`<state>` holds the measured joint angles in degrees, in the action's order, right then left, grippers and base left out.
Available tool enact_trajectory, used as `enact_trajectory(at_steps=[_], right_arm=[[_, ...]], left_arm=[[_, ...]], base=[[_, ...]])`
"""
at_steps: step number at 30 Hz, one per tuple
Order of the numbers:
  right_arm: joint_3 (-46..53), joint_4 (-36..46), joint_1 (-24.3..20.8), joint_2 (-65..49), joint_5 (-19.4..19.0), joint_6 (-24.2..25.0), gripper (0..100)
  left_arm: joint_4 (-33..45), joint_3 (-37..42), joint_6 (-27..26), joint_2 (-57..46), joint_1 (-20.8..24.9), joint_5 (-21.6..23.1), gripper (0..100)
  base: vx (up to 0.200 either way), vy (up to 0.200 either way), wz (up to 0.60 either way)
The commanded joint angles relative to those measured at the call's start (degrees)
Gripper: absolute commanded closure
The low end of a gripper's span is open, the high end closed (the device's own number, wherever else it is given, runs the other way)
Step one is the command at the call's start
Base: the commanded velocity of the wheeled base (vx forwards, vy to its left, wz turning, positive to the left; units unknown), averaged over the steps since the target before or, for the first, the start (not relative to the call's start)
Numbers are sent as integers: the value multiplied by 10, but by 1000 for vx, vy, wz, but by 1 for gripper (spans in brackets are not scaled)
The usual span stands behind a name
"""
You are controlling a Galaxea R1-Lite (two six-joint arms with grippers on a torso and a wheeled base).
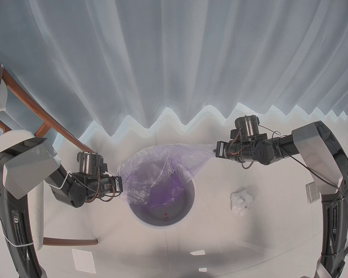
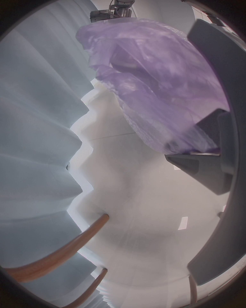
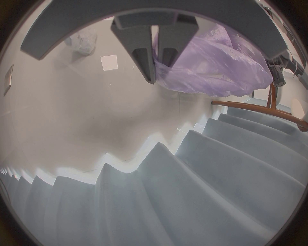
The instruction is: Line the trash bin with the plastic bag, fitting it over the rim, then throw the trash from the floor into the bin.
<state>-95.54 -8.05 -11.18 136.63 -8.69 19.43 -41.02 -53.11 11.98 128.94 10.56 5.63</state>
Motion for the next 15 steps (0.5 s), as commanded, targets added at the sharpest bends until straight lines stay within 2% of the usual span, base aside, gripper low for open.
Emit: enact_trajectory(at_steps=[1,5,7,12,15], right_arm=[[25,0,-7,-4,-1,-1,100],[33,0,-8,-6,-1,-2,100],[53,-20,-15,-9,-2,-2,100],[92,-39,-20,-28,-2,-2,100],[120,-63,-21,-42,-3,-1,100]], left_arm=[[0,29,1,-2,-2,4,100],[-6,37,2,-2,-3,5,100],[-46,50,1,3,-4,11,100],[-89,72,1,-2,-2,15,100],[-135,106,1,-10,2,43,100]], base=[[0,0,0],[0,0,0],[0,0,0],[0,0,0],[0,0,0]])
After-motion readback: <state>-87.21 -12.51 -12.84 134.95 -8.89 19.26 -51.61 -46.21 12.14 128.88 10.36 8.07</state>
